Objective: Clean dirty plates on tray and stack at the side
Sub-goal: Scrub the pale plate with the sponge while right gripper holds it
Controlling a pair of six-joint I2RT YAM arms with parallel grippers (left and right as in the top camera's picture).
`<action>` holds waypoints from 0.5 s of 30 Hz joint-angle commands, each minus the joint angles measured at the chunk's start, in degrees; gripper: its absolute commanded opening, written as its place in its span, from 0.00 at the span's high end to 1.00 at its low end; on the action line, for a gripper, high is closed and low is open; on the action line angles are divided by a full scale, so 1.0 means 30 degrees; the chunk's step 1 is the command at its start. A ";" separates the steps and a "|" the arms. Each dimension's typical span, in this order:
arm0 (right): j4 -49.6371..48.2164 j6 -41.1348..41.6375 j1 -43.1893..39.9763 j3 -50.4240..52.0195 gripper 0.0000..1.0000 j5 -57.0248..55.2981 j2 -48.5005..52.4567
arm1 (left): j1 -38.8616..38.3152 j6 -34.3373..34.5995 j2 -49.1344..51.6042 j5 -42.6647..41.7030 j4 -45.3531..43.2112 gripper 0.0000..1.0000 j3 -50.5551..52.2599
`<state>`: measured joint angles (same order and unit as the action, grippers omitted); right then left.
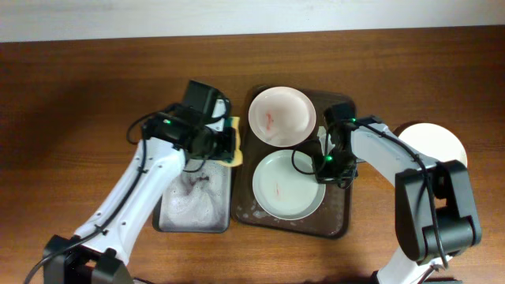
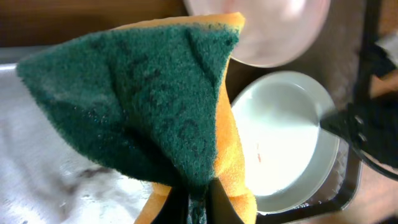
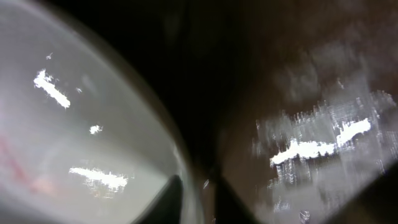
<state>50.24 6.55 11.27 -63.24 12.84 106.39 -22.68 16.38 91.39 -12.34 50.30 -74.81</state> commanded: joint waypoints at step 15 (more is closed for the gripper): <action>-0.0321 0.1632 -0.0029 -0.0102 0.96 -0.0546 0.0357 | -0.6390 0.6237 1.0229 -0.2412 -0.4364 1.00 -0.0080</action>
<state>49.78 9.89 11.22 -63.57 14.06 106.34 -40.84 31.33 116.05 -17.65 36.99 -76.20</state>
